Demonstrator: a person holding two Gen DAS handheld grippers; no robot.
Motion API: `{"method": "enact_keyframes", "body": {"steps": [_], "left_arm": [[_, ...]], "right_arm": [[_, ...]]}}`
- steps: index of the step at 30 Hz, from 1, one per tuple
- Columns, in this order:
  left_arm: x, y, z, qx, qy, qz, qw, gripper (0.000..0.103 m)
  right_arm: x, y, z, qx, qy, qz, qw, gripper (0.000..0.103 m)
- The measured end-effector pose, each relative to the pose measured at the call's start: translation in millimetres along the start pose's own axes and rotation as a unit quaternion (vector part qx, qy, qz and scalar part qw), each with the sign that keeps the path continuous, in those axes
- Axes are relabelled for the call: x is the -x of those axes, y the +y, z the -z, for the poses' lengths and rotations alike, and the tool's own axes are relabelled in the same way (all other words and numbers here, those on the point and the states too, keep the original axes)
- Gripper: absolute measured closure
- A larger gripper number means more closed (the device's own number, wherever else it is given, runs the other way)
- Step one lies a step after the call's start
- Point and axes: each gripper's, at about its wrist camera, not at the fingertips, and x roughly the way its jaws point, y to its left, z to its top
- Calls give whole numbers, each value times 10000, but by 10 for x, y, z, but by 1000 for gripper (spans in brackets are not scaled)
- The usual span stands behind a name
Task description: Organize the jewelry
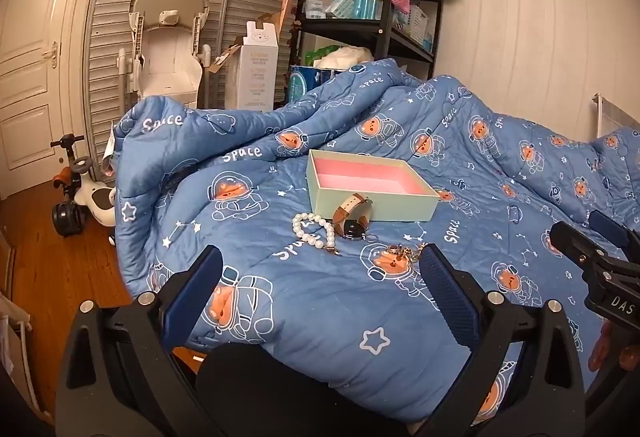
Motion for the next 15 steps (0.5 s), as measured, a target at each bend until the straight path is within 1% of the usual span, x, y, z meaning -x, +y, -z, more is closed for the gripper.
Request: {"method": "enact_keyframes", "body": {"steps": [8, 15], "left_arm": [[1, 80, -20, 19, -10, 53, 10000, 6], [39, 9, -8, 27, -53, 83, 9999, 6]], "right_arm": [[0, 1, 2, 2, 9, -12, 10000, 6], [1, -2, 1, 1, -5, -3, 10000, 6]]}}
